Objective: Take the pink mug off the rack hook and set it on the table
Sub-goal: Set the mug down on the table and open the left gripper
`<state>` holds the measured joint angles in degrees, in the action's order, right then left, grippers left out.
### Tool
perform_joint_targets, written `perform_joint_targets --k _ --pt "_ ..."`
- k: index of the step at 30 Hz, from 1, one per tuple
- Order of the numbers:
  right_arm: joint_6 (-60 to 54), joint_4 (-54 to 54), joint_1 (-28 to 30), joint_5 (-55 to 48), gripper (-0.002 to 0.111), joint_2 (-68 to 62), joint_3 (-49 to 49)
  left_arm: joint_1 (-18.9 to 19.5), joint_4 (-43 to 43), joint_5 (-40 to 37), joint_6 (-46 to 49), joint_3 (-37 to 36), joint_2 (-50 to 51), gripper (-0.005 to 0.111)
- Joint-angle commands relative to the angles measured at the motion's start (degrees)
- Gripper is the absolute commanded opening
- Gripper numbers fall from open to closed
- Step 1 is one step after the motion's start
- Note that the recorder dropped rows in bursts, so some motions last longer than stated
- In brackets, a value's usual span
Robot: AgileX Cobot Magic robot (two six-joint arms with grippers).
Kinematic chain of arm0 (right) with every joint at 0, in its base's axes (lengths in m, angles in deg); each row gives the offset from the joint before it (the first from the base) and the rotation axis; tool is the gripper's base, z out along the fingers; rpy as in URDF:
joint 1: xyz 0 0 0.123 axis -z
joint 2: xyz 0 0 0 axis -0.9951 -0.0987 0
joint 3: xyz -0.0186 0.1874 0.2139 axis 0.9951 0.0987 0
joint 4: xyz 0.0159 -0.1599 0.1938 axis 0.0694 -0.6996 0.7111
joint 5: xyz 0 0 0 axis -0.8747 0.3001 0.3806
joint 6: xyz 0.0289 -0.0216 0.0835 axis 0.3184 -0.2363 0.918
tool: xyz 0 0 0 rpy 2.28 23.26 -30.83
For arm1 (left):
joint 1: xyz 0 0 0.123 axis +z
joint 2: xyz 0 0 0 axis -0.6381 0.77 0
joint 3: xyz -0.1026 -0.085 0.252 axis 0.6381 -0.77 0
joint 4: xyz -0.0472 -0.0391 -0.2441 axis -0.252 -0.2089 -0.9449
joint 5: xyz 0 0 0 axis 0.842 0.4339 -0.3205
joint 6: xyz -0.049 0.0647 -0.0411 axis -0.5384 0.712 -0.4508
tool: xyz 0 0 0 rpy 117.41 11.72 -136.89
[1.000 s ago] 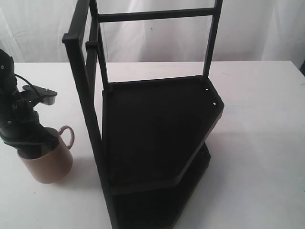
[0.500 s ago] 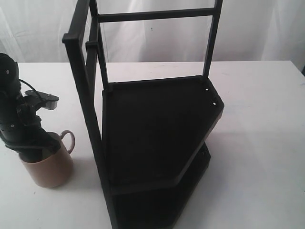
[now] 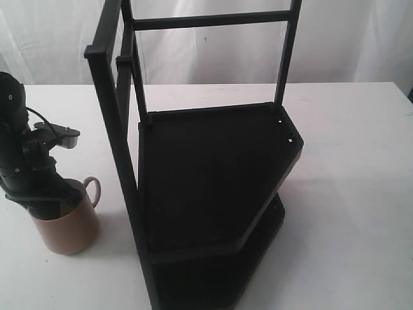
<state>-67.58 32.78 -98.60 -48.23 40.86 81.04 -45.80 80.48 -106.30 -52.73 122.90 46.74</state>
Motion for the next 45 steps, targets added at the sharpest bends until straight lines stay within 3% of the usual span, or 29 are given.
perform_joint_targets --k 1,45 --pt "0.1 0.0 0.1 0.2 0.0 0.0 0.1 0.1 -1.0 -1.3 -0.7 0.2 -0.3 0.032" --pt "0.1 0.0 0.1 0.3 0.0 0.0 0.1 0.1 -1.0 -2.6 -0.7 0.2 -6.1 0.032"
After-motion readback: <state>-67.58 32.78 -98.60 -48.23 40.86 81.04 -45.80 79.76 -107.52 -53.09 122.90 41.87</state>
